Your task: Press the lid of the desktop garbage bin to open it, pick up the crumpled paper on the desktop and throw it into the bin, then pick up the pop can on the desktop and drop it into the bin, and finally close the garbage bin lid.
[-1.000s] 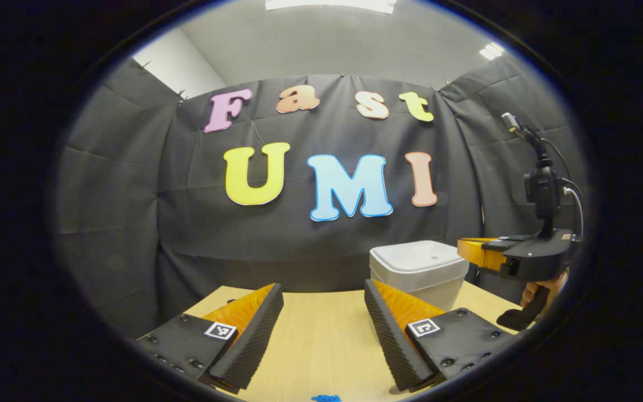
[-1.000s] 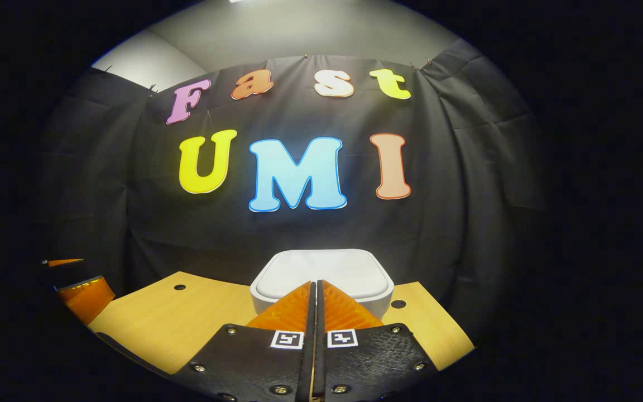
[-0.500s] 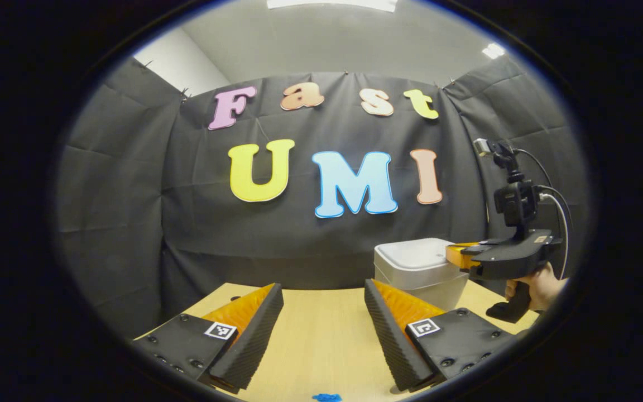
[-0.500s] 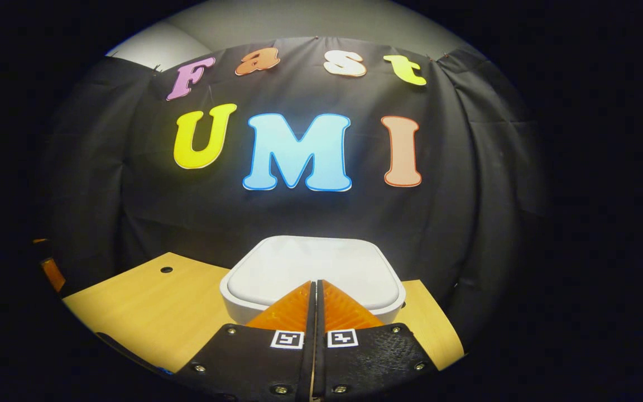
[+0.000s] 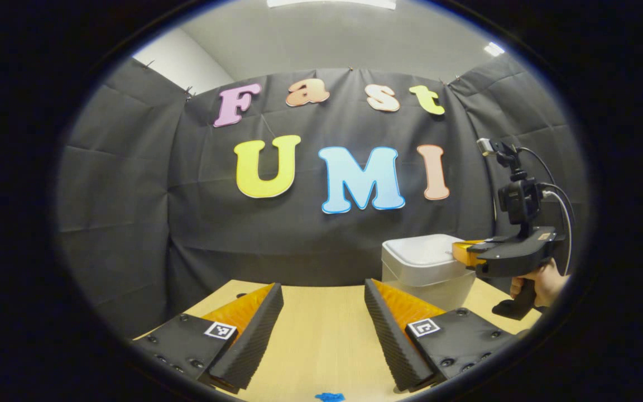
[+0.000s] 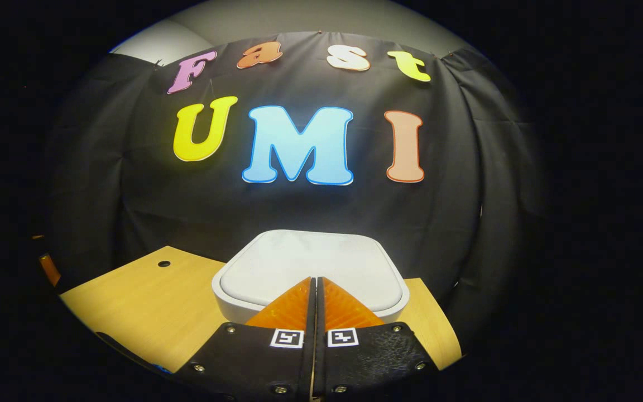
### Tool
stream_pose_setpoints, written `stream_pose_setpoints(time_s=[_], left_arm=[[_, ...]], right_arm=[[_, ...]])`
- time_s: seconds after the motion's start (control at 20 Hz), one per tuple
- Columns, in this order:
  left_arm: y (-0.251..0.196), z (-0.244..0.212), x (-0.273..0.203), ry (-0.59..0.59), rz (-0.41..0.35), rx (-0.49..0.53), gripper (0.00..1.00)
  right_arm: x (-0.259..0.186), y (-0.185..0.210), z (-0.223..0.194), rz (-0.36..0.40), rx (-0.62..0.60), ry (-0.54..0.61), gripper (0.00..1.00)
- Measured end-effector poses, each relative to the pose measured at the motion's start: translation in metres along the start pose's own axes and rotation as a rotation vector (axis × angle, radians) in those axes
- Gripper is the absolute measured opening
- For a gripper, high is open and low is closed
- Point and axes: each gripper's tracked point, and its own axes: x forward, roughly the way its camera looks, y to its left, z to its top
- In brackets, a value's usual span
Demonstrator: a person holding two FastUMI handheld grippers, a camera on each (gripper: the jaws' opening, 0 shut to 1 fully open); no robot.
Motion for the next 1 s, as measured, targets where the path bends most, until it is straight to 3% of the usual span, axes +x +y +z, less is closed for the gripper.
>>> stream_pose_setpoints(time_s=[0.2,0.45,1.0], left_arm=[[0.0,0.003,0.0,-0.004,0.009,0.001,0.96],[-0.001,0.004,-0.001,-0.002,0.014,-0.002,0.96],[-0.011,0.004,-0.018,-0.012,-0.007,-0.003,0.96]], right_arm=[[0.0,0.0,0.003,0.001,0.01,0.005,0.01],[-0.008,-0.003,0.033,0.022,0.042,-0.073,0.01],[-0.036,-0.008,0.07,0.007,-0.005,-0.174,0.01]])
